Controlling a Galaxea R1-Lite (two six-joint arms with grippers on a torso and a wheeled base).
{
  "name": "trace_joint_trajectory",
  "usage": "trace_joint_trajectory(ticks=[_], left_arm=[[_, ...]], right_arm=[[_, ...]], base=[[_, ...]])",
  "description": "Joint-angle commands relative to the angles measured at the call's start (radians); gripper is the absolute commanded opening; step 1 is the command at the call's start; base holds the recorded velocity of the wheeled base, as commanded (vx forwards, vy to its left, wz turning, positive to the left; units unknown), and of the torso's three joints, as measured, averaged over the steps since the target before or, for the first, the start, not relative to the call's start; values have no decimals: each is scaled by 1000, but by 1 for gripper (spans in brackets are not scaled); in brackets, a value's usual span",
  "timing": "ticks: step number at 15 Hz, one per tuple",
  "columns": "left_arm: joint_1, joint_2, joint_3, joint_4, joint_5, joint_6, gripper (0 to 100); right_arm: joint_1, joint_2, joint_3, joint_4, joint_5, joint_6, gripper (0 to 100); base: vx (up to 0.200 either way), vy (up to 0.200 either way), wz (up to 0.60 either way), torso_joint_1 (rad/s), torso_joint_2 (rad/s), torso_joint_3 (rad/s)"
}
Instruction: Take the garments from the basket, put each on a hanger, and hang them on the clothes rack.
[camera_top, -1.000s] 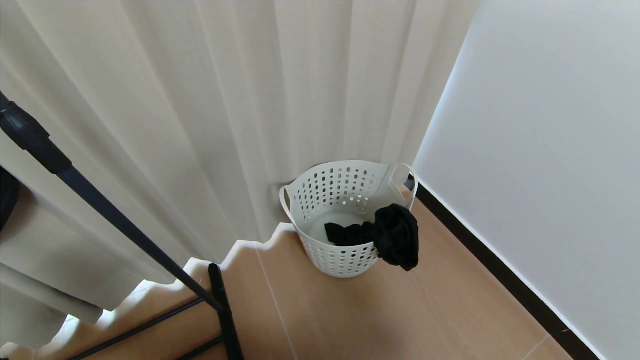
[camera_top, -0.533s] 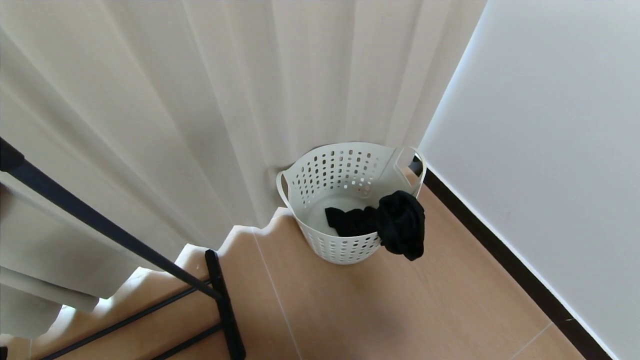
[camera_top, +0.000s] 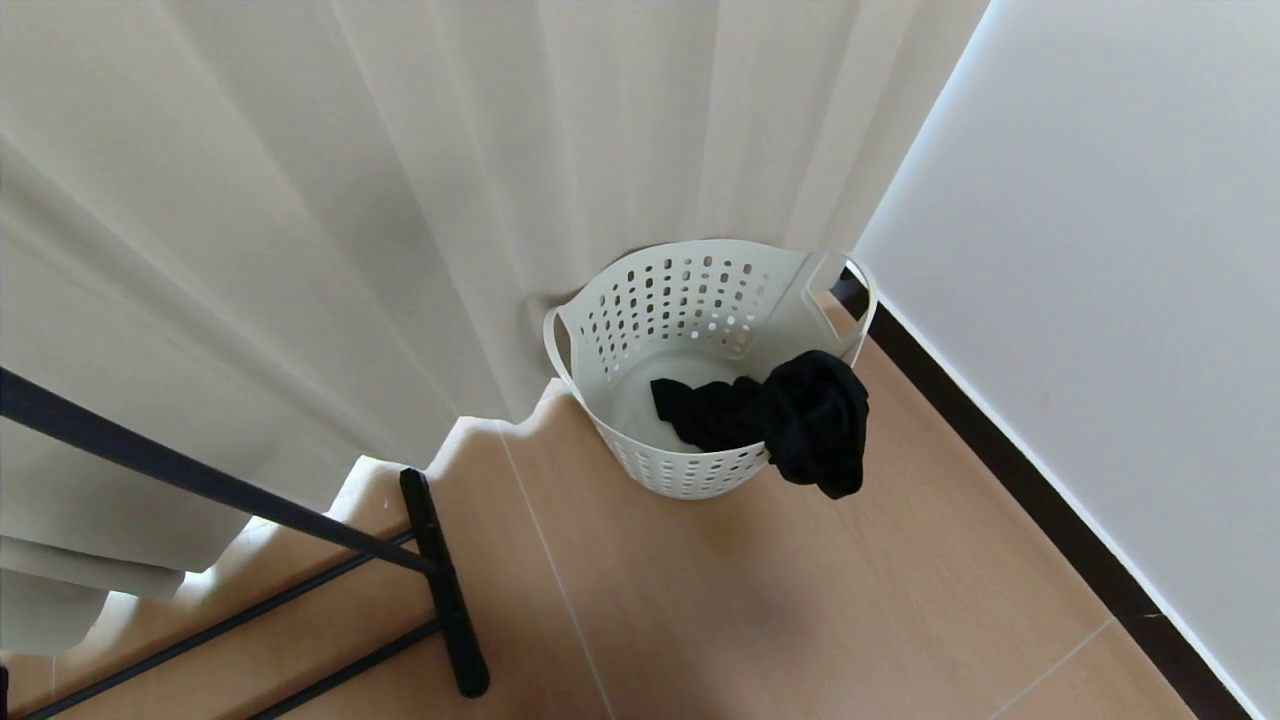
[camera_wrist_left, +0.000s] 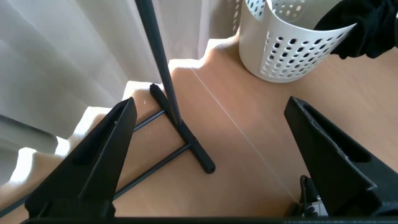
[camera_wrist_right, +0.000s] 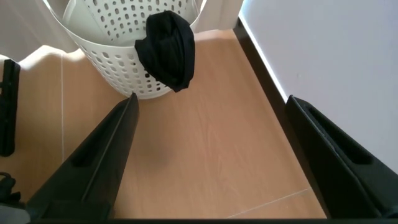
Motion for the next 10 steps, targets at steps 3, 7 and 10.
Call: trace_joint_trajectory(ticks=[3, 7, 10], left_arm=[[0, 1, 0, 0, 3, -1, 100], [1, 1, 0, 0, 3, -1, 100], [1, 1, 0, 0, 3, 0, 100]], right_arm=[[0, 2, 0, 10, -2, -1, 100], [0, 157, 0, 10, -4, 0, 100], [5, 352, -52, -4, 2, -4, 100]], base=[[0, 0, 0, -1, 2, -194], [0, 0, 0, 2, 5, -146], [0, 0, 0, 0, 0, 0]])
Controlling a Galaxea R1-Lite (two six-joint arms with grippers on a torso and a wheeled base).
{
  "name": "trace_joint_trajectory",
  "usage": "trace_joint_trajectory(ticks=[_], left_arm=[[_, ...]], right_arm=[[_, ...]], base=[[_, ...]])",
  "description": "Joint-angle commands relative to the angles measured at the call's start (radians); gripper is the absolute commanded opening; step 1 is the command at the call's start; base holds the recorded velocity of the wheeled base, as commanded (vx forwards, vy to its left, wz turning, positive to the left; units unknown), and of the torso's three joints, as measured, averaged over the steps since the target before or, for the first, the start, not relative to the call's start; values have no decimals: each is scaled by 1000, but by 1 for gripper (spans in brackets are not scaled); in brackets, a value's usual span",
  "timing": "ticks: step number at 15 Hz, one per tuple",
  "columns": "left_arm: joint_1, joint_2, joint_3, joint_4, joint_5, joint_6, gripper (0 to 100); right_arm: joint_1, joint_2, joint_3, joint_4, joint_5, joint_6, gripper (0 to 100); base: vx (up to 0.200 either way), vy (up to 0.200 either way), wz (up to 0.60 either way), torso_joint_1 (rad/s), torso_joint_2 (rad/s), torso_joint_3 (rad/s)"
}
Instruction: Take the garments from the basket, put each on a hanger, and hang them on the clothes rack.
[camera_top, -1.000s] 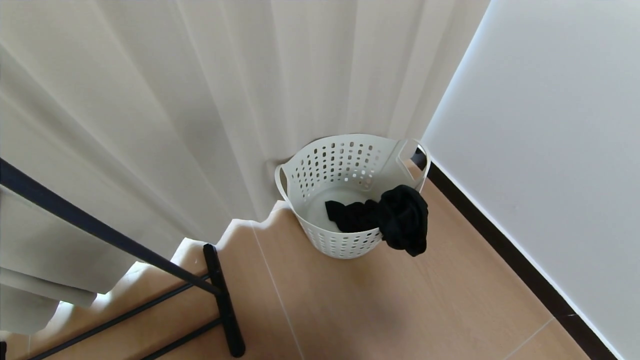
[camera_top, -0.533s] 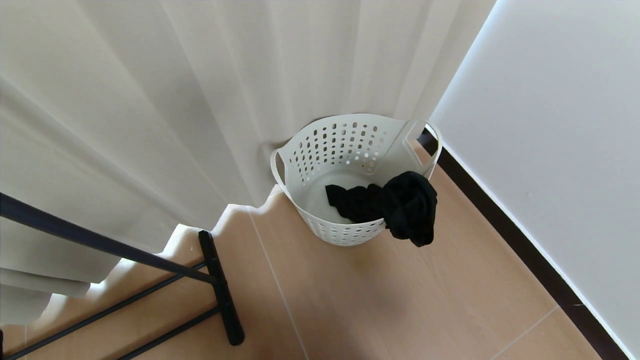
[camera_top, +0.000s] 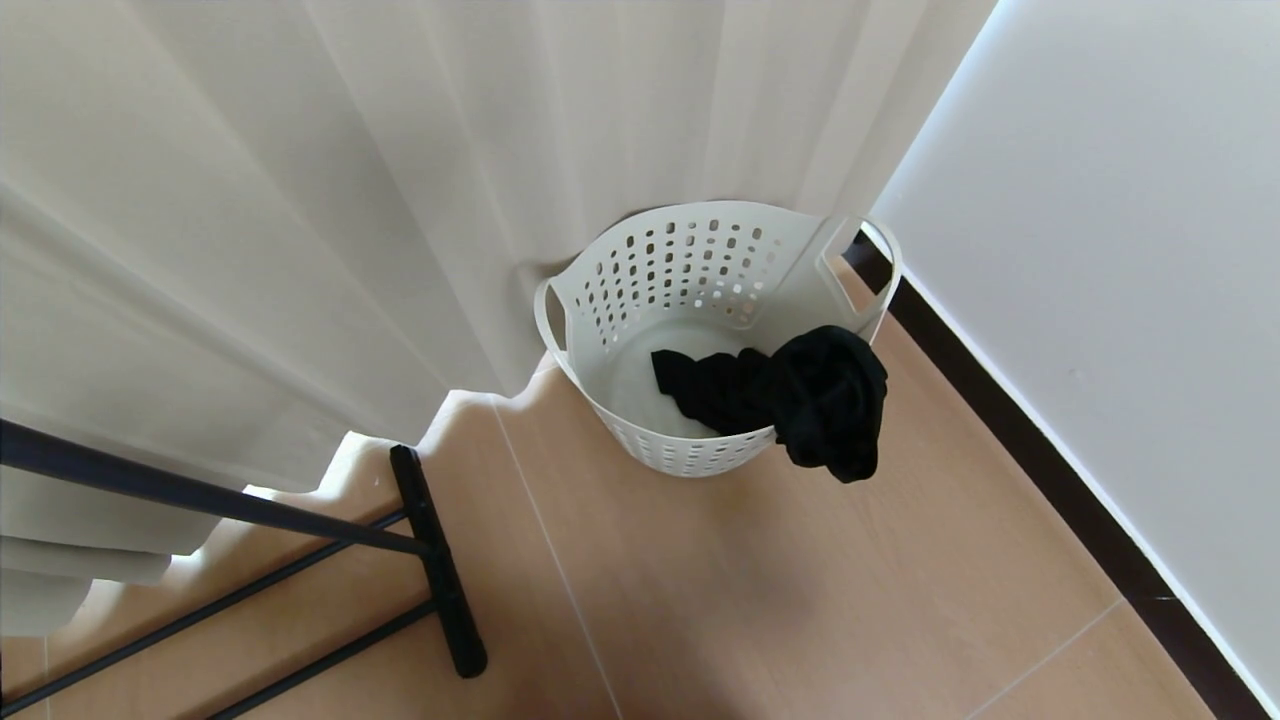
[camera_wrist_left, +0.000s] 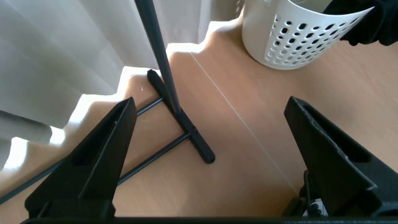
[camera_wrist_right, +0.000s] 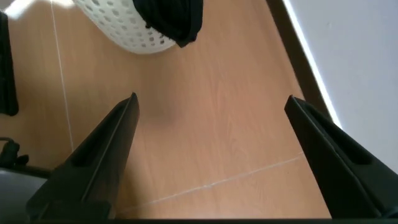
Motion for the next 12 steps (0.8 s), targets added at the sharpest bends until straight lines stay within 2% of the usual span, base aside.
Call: trace_joint_trajectory(ticks=[1, 2, 3, 4, 6, 8, 10, 11, 12], left_arm=[[1, 0, 0, 0, 0, -1, 100], [1, 0, 0, 0, 0, -5, 100], [1, 0, 0, 0, 0, -7, 100], [-1, 1, 0, 0, 0, -7, 100], [-1, 0, 0, 0, 0, -7, 100], [-1, 0, 0, 0, 0, -7, 100], [-1, 0, 0, 0, 0, -8, 100], [1, 0, 0, 0, 0, -7, 100], [1, 0, 0, 0, 0, -8, 100]], right_arm=[[12, 264, -116, -8, 4, -4, 100], [27, 373, -192, -1, 2, -43, 100], [32, 412, -215, -1, 2, -90, 100], [44, 511, -274, -1, 2, -259, 100], [94, 643, -386, -2, 1, -416, 100], [255, 826, -564, -2, -38, -460, 100], [398, 1008, -723, -2, -167, -506, 100], [437, 1102, -806, -4, -225, -558, 100], [453, 1160, -849, -4, -237, -587, 100]], base=[[0, 0, 0, 0, 0, 0], [0, 0, 0, 0, 0, 0], [0, 0, 0, 0, 0, 0], [0, 0, 0, 0, 0, 0], [0, 0, 0, 0, 0, 0], [0, 0, 0, 0, 0, 0], [0, 0, 0, 0, 0, 0], [0, 0, 0, 0, 0, 0], [0, 0, 0, 0, 0, 0]])
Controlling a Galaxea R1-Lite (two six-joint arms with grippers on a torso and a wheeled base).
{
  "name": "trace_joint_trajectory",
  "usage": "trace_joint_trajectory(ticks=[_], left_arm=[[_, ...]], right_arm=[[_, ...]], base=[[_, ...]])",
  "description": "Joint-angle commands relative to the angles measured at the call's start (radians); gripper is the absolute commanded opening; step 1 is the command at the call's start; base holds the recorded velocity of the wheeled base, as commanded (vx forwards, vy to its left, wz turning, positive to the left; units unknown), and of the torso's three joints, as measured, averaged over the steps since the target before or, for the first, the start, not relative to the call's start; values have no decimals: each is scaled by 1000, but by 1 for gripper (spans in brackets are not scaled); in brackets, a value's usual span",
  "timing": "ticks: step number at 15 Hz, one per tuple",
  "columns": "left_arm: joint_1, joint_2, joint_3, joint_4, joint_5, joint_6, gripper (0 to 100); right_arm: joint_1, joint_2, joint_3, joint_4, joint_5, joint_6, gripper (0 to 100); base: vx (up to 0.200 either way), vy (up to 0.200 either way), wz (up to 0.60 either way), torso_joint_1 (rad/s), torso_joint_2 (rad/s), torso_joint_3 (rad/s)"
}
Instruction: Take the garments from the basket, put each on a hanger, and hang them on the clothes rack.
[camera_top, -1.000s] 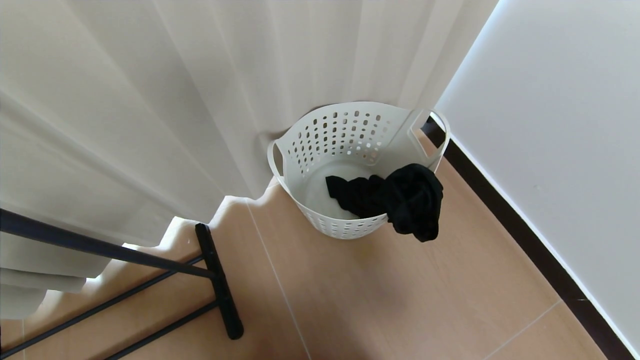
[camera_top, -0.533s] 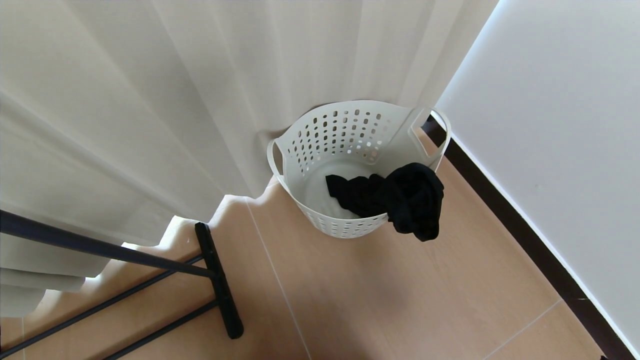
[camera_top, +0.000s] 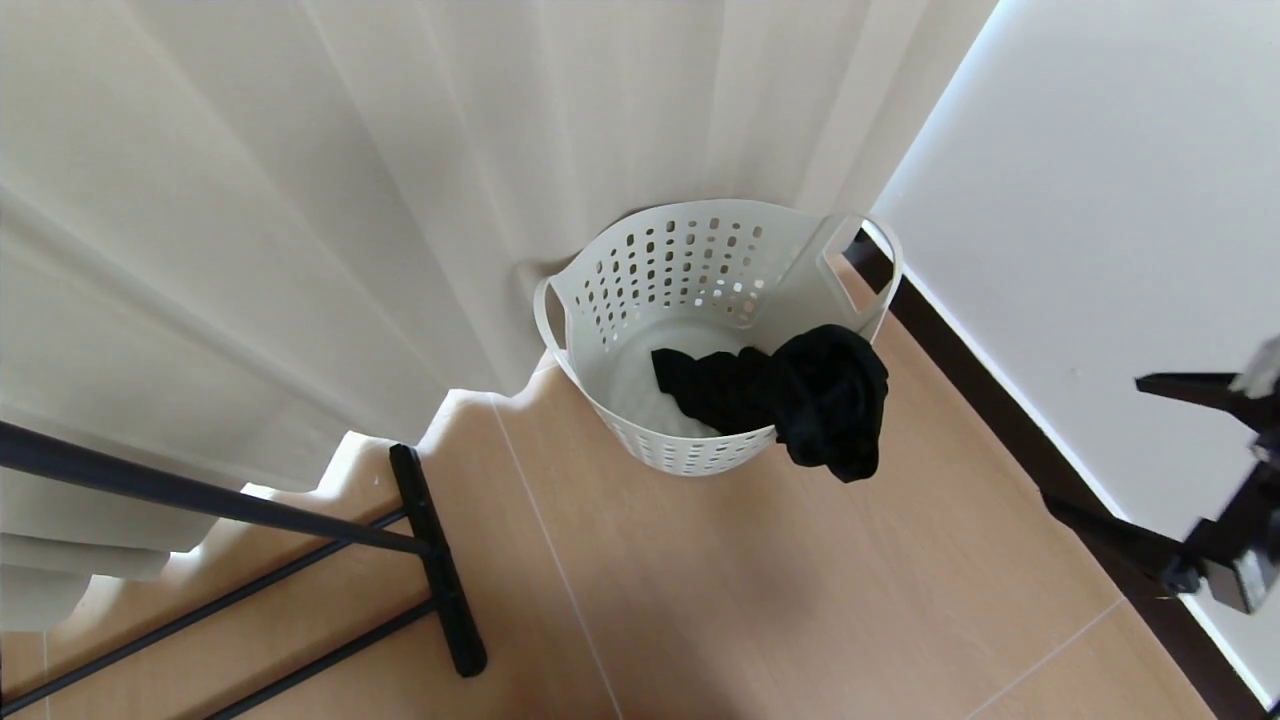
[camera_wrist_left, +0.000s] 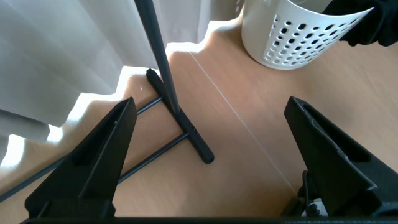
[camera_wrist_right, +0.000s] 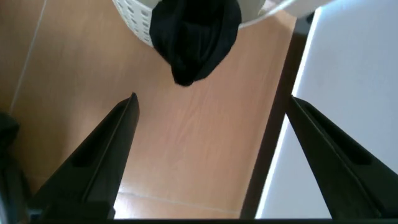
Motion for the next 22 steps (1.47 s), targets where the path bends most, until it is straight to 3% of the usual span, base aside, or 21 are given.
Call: trace_joint_trajectory(ticks=[1, 2, 3, 7, 10, 18, 22], left_arm=[[1, 0, 0, 0, 0, -3, 100], [1, 0, 0, 0, 0, -3, 100], [1, 0, 0, 0, 0, -4, 100], [0, 0, 0, 0, 2, -15, 100], [1, 0, 0, 0, 2, -17, 100], [1, 0, 0, -2, 20, -35, 100], [1, 0, 0, -2, 20, -35, 100]], right_arm=[[134, 337, -217, 0, -91, -101, 100], [134, 375, -240, -1, -112, -117, 100], [128, 469, -326, -3, -189, -170, 100], [78, 667, -564, 0, -220, -321, 100], [69, 760, -638, -5, -283, -334, 100], [37, 915, -822, -3, -299, -359, 100], [25, 937, -849, -5, -301, -359, 100]], base=[[0, 0, 0, 0, 0, 0], [0, 0, 0, 0, 0, 0], [0, 0, 0, 0, 0, 0], [0, 0, 0, 0, 0, 0], [0, 0, 0, 0, 0, 0], [0, 0, 0, 0, 0, 0], [0, 0, 0, 0, 0, 0]])
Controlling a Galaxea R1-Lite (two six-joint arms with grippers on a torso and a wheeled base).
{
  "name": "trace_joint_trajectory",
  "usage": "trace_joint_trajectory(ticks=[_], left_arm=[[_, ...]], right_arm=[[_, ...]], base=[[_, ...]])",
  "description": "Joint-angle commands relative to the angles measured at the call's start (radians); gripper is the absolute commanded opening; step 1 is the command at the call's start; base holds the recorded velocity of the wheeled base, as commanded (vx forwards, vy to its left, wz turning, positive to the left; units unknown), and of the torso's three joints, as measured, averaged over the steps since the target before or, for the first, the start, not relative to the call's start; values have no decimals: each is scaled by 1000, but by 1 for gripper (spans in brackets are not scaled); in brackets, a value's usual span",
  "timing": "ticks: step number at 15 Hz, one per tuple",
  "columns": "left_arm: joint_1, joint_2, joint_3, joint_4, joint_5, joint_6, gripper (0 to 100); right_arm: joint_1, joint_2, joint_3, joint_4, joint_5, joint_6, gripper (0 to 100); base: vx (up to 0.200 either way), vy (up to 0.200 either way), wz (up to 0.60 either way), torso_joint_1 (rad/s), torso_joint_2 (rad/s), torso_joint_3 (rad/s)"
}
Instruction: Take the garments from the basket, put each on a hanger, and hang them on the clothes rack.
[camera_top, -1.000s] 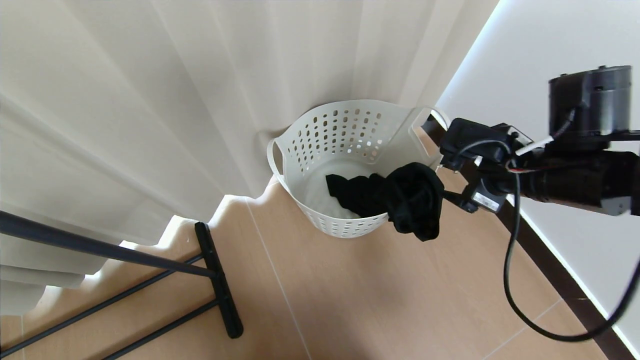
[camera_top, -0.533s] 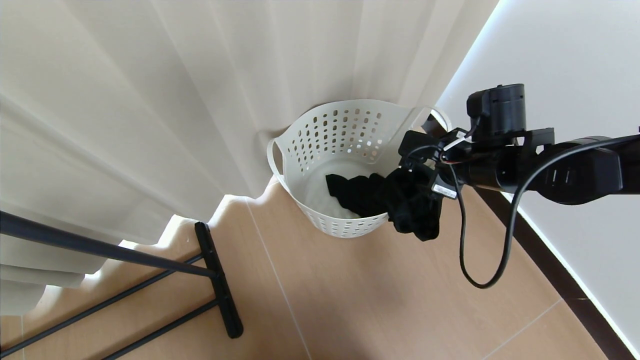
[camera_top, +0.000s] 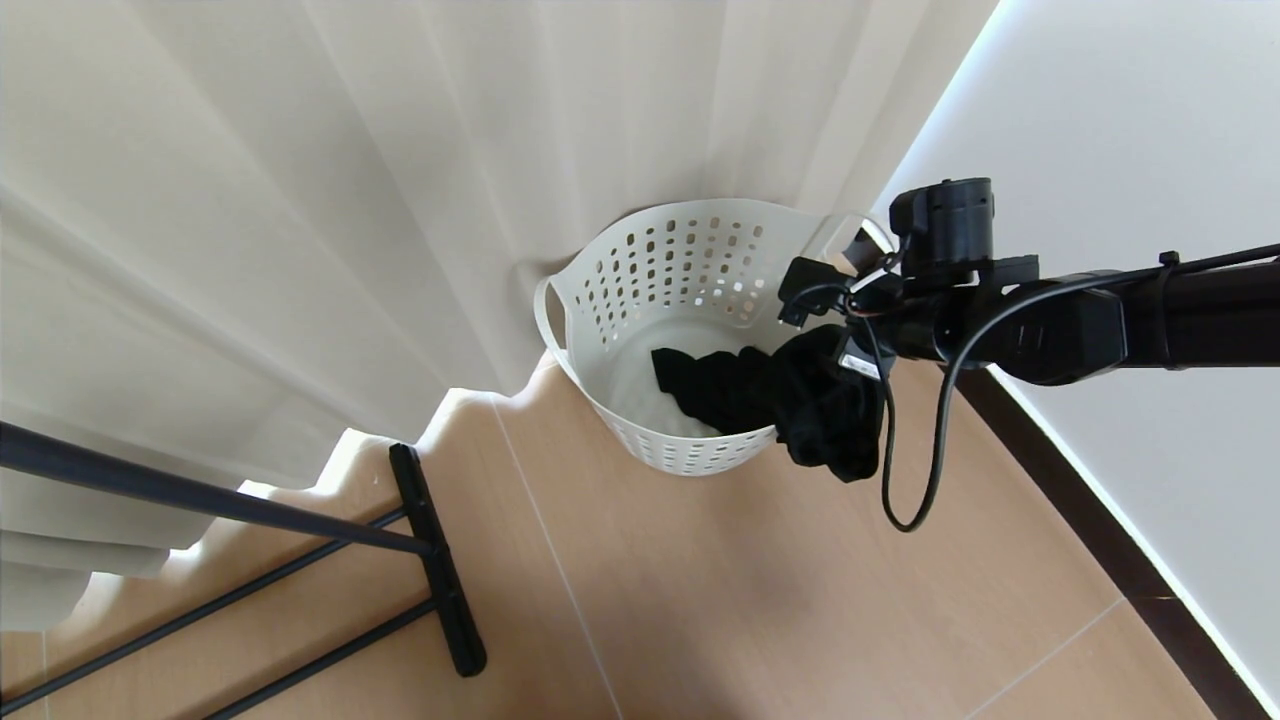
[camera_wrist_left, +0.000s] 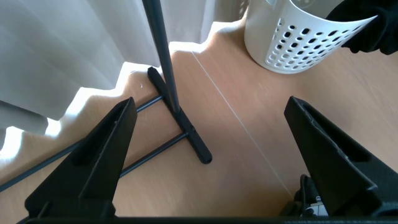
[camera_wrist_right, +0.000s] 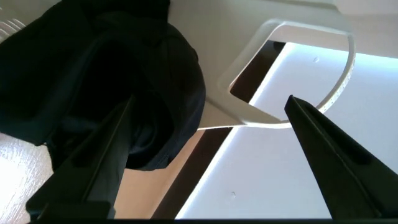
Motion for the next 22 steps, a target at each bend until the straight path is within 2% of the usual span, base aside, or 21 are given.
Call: trace_joint_trajectory(ticks=[1, 10, 11, 14, 16, 19, 22], left_arm=[[0, 0, 0, 0, 0, 0, 100], [0, 0, 0, 0, 0, 0, 100], [0, 0, 0, 0, 0, 0, 100], [0, 0, 0, 0, 0, 0, 100], [0, 0, 0, 1, 0, 3, 100], [-1, 0, 0, 1, -1, 6, 100], [0, 0, 0, 1, -1, 6, 100]], right_arm=[[-4, 22, -8, -3, 0, 0, 100], [-36, 91, -92, -3, 3, 11, 100], [-36, 91, -91, 0, 5, 12, 0], [-35, 89, -83, 4, 6, 46, 0], [-32, 69, -42, 6, 13, 75, 0], [-13, -14, 35, 7, 11, 218, 0], [22, -221, 202, 0, 11, 367, 0]], base=[[0, 0, 0, 0, 0, 0], [0, 0, 0, 0, 0, 0], [0, 0, 0, 0, 0, 0], [0, 0, 0, 0, 0, 0], [0, 0, 0, 0, 0, 0], [0, 0, 0, 0, 0, 0], [0, 0, 0, 0, 0, 0]])
